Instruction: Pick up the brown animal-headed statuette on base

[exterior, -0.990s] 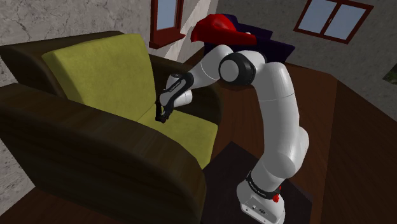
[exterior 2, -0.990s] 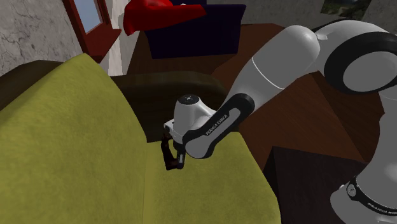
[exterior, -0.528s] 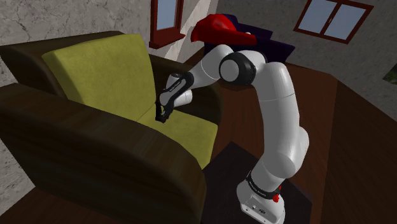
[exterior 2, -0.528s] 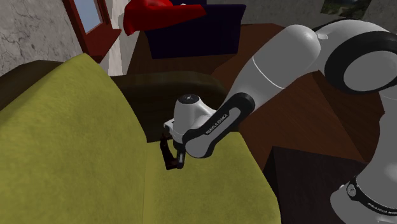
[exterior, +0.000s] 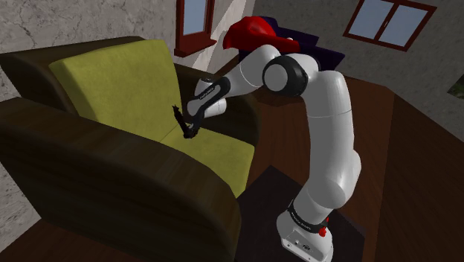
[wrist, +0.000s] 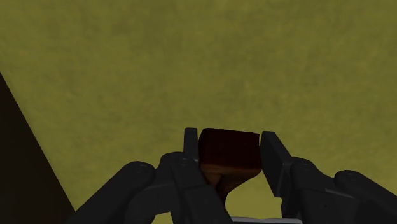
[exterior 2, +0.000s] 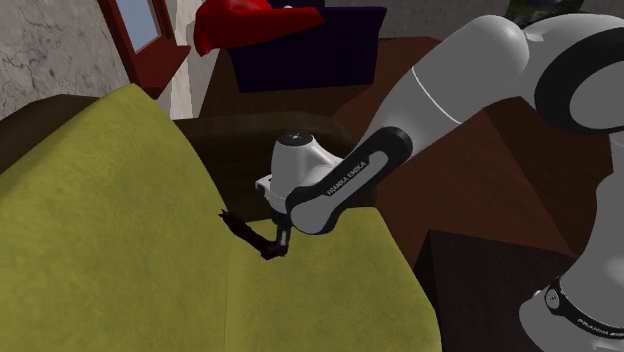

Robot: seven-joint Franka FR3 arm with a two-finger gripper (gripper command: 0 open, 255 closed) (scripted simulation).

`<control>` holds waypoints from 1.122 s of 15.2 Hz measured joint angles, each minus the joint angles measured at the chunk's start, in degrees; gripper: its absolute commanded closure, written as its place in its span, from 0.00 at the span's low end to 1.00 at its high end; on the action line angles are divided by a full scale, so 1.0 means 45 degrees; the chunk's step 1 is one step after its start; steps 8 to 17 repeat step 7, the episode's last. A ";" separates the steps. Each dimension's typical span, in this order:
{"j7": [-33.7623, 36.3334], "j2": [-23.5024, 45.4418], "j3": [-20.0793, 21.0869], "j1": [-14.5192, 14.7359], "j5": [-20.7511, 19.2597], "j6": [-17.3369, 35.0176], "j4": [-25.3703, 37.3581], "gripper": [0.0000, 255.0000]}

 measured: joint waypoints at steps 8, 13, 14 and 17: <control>0.0073 -0.0852 -0.0108 0.0036 -0.0103 -0.0862 -0.0206 1.00; 0.0073 -0.0852 -0.0108 0.0036 -0.0103 -0.0862 -0.0206 1.00; 0.0073 -0.0852 -0.0108 0.0036 -0.0103 -0.0862 -0.0206 1.00; 0.0073 -0.0852 -0.0108 0.0036 -0.0103 -0.0862 -0.0206 1.00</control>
